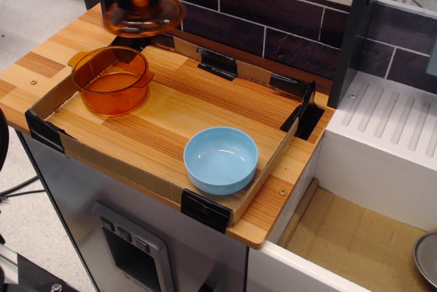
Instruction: Take lid off pot
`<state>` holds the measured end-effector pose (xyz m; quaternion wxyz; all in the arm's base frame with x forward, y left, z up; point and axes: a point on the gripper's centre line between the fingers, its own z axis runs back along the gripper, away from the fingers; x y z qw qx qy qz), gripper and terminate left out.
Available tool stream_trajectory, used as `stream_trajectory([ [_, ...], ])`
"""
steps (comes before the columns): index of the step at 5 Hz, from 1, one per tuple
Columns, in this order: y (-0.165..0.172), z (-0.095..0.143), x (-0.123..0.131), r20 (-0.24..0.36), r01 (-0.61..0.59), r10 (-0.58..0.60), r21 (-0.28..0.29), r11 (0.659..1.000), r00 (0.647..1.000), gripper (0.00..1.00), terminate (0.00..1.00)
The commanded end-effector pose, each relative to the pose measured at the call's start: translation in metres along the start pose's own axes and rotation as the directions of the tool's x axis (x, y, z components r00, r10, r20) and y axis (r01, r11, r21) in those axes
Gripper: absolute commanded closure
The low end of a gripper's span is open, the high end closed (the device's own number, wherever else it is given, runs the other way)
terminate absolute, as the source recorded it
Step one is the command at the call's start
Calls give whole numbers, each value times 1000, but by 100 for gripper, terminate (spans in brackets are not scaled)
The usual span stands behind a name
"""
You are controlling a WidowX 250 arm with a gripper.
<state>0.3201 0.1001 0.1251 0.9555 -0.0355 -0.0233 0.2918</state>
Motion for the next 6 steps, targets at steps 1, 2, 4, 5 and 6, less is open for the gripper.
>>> stream_trajectory([
  [1,-37,-9,6,90,-5,6,-14,1000,996,100,0],
  [2,-46,-30,5,116,3,-2,-10,1000,993,100,0],
  [4,-45,-59,0,110,25,-26,12,1000,994,100,0],
  [5,-45,-65,-2,92,34,-36,28,999,995,100,0],
  [6,-46,-78,-6,92,40,-45,53,998,995,100,0],
])
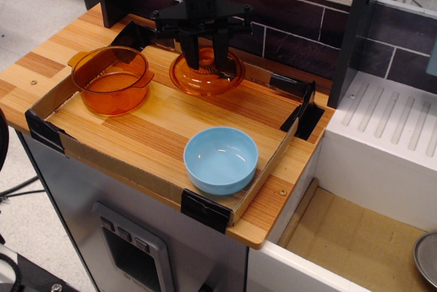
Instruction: Take lid off pot
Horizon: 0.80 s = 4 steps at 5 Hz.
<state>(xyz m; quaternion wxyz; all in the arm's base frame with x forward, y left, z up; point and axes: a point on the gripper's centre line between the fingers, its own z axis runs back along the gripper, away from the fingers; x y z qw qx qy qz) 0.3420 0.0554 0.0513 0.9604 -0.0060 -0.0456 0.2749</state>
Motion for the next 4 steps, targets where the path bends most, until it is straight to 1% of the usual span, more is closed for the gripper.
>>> stream_trajectory([
  [1,-4,-11,1,-6,-1,1,35,999,1000,0,0],
  [2,-3,-12,-4,-2,18,-18,55,998,1000,0,0],
  [3,2,-7,-1,-12,22,-21,68,997,1000,0,0],
  [4,6,18,3,-45,26,-24,34,999,999,0,0],
])
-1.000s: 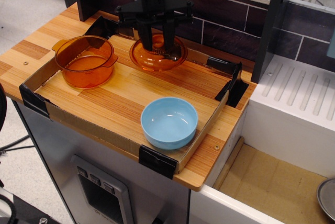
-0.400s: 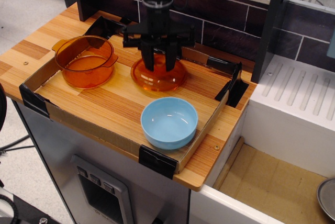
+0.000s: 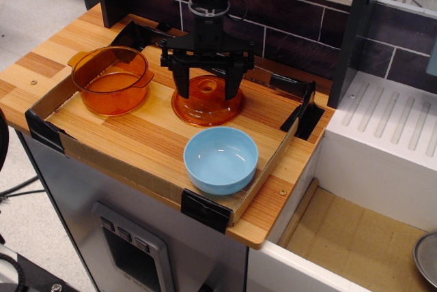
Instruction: Take lid off pot
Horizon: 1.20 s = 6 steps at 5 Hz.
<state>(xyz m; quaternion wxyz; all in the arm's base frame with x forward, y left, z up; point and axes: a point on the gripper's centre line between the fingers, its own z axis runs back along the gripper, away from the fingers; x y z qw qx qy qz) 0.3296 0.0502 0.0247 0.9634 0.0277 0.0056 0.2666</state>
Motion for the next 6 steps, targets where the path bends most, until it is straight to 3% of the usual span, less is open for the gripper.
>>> stream_trajectory([
  [1,18,75,15,23,14,-12,-85,996,1000,0,0],
  [2,38,107,15,28,-5,8,-126,992,1000,0,0],
  [5,38,107,15,28,-5,8,-126,992,1000,0,0],
  [6,38,107,15,28,-5,8,-126,992,1000,0,100],
])
